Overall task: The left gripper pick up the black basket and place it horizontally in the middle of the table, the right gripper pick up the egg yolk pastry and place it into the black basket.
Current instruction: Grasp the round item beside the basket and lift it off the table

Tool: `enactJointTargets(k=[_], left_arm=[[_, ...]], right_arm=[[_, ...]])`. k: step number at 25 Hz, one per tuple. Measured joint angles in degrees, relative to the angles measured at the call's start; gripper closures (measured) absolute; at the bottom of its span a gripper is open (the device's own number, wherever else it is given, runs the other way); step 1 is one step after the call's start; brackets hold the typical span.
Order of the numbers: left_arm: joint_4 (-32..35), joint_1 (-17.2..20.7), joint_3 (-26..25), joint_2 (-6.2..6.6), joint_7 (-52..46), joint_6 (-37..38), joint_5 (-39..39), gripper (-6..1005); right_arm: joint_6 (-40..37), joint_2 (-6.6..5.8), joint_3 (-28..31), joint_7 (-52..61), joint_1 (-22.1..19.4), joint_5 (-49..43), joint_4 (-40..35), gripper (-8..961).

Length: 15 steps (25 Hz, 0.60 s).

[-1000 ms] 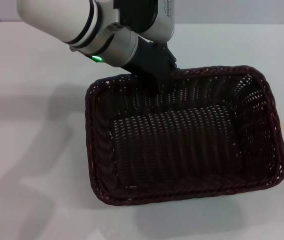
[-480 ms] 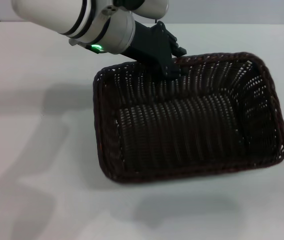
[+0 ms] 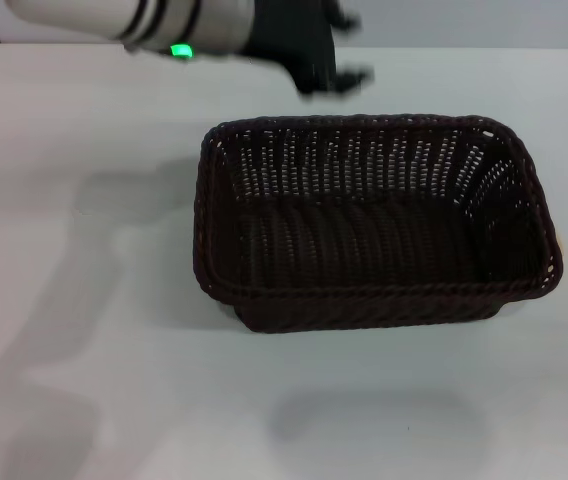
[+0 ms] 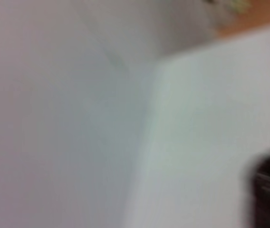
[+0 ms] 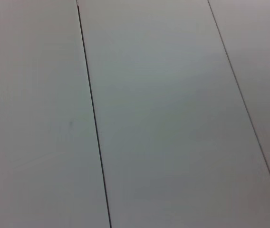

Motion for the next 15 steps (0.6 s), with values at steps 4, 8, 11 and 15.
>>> enactJointTargets(k=[4,8,11,15], left_arm=[[-5.93,7.56,0.63,0.00,1.04,17.40,-10.32,445],[-7.89,14.45,0.02,0.24,8.31,28.17,-26.48,436],[-7.82,16.39,-0.66,0.11,11.53,29.90,-30.32,387],[-8.06,21.07,1.50,-0.19,19.27,39.08,-38.94,211]], right_arm=[[0.83,0.06,-0.82,-0.39,0.00,0.02,-0.42,223],[4.19,-0.01,-2.25,-0.59,0.83,0.04,-1.18,225],[5.39,-0.11,-3.44,-0.62,1.50,0.04,-1.59,227],[9.00,-0.19,-5.57,-0.64,3.20,0.03,-2.90,229]])
